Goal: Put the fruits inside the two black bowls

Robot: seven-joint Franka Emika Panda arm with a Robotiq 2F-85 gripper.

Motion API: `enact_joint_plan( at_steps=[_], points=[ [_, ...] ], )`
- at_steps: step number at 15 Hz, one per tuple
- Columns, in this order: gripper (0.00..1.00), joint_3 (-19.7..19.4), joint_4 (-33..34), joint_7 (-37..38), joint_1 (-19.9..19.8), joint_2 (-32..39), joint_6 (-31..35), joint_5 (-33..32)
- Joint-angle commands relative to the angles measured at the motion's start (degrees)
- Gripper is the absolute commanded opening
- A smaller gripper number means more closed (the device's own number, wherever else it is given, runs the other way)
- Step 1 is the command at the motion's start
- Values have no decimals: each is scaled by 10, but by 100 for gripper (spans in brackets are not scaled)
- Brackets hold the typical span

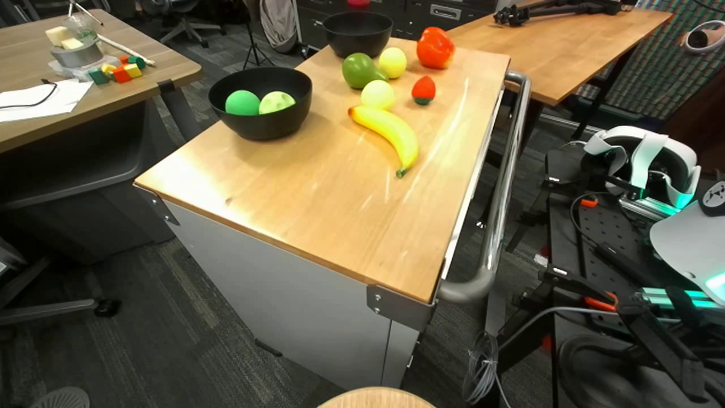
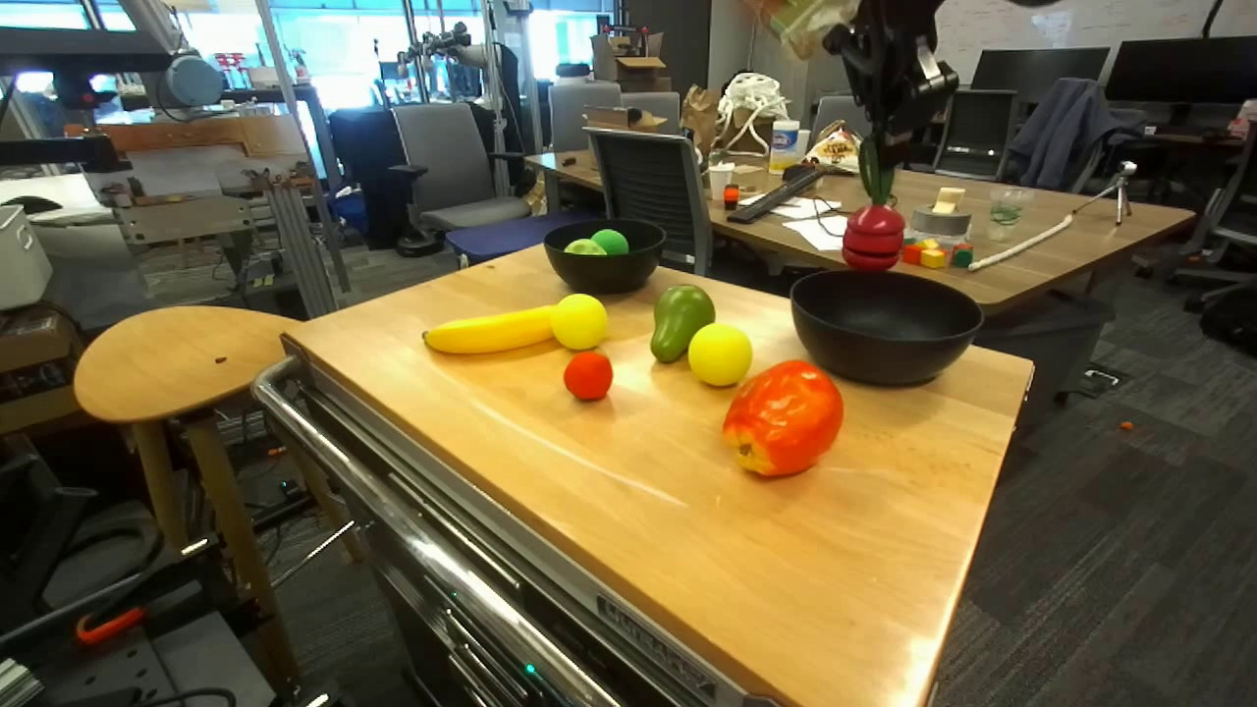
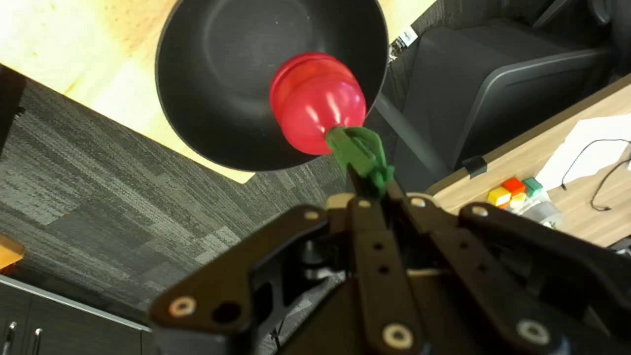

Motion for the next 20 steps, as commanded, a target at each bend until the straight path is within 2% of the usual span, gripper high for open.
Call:
enact_joint_plan(
  at_steps=[1,4,5,6,8,11,16,20],
  points=[
    [1,8,82,-21,-14,67,-28,8],
    [1,-2,115,-7,-11,93,-77,-22],
    [5,-9,124,0,-6,97,-96,-43],
    [30,-14,134,3,-3,100,-117,-61],
    [38,-17,141,0,2,89,-160,-93],
    [63,-8,114,-21,17,31,-178,-131],
    [99,55,24,-102,39,-81,-182,-61],
    [100,96,-76,-119,80,-137,-212,-5]
  ],
)
